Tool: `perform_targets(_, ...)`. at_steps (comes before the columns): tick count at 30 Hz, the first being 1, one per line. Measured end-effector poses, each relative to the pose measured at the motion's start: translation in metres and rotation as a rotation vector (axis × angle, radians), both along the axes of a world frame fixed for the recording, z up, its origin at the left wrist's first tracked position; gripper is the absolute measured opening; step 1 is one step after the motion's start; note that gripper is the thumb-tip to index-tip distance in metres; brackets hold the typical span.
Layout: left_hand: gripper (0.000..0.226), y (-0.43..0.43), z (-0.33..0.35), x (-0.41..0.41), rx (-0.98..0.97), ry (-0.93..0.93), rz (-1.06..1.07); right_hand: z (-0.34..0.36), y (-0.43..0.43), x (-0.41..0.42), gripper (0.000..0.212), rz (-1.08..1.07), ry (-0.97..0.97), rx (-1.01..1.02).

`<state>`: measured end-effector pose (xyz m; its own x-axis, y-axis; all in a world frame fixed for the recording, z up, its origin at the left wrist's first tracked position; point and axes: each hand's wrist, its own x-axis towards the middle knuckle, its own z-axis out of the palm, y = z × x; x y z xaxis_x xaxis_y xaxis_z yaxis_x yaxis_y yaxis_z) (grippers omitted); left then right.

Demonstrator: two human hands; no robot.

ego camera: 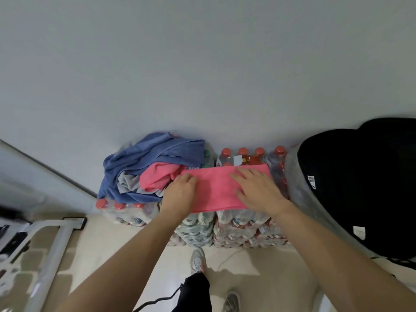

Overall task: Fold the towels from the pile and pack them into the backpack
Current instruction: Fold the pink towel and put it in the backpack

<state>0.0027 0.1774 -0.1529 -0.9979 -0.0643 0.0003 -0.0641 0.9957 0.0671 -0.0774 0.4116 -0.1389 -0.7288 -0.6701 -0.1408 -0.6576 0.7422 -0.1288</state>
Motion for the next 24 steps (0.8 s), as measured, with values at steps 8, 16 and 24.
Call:
perform_targets(8, 0.032, 0.003, -0.011, -0.046, -0.088, -0.13, 0.034, -0.048, 0.001, -0.025, 0.083, 0.068, -0.142, 0.193)
perform_targets(16, 0.023, -0.009, 0.009, -0.043, -0.072, -0.219, 0.167, -0.053, 0.005, -0.022, 0.087, 0.071, -0.118, 0.157)
perform_targets(24, 0.016, -0.013, 0.05, -0.039, 0.552, -0.044, 0.406, -0.051, -0.004, -0.02, 0.091, 0.063, -0.071, 0.126)
